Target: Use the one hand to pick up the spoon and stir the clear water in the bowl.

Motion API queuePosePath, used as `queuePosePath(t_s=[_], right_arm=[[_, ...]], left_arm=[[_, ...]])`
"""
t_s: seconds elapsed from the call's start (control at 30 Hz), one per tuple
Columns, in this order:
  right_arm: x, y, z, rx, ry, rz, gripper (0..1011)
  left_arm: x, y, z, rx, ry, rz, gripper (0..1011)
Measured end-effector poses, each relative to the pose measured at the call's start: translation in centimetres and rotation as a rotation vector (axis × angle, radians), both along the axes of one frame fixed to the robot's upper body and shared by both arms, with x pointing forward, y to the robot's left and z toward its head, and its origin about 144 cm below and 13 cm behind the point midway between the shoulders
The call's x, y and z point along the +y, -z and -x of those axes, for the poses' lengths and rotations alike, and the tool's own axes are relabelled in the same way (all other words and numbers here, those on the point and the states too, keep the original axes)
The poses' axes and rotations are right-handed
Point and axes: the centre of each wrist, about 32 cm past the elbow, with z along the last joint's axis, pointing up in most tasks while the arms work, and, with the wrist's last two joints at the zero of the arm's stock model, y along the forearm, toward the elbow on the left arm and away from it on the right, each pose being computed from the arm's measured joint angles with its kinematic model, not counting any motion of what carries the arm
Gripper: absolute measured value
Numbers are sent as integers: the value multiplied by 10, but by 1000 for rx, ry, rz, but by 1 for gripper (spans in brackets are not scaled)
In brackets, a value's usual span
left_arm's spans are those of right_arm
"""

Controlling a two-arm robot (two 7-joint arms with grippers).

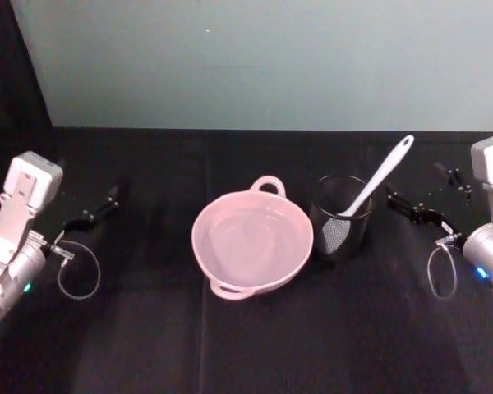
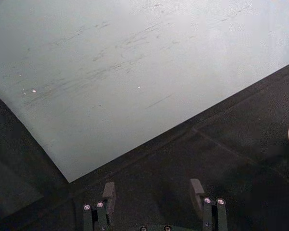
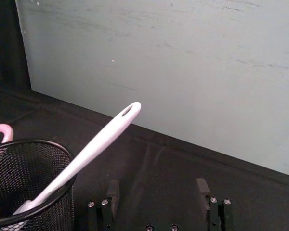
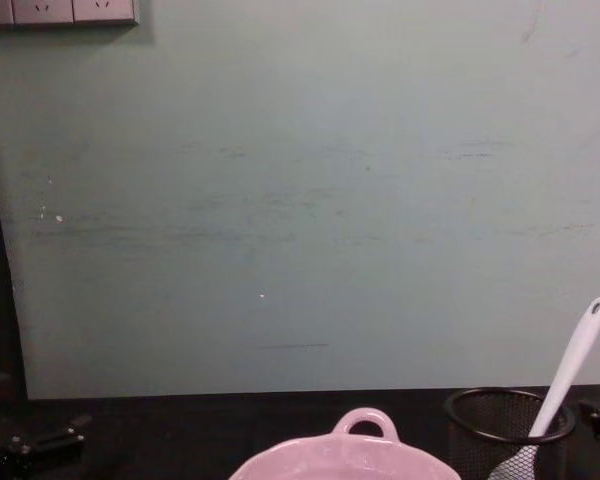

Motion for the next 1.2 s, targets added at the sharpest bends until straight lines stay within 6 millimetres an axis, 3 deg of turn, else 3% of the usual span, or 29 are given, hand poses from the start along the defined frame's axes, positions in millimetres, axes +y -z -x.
queuePosePath(t_s=[1.2], right_arm=[[0,0,-1,-2,3,0,1003]], left_arm=[[0,0,0,0,0,0,1011]])
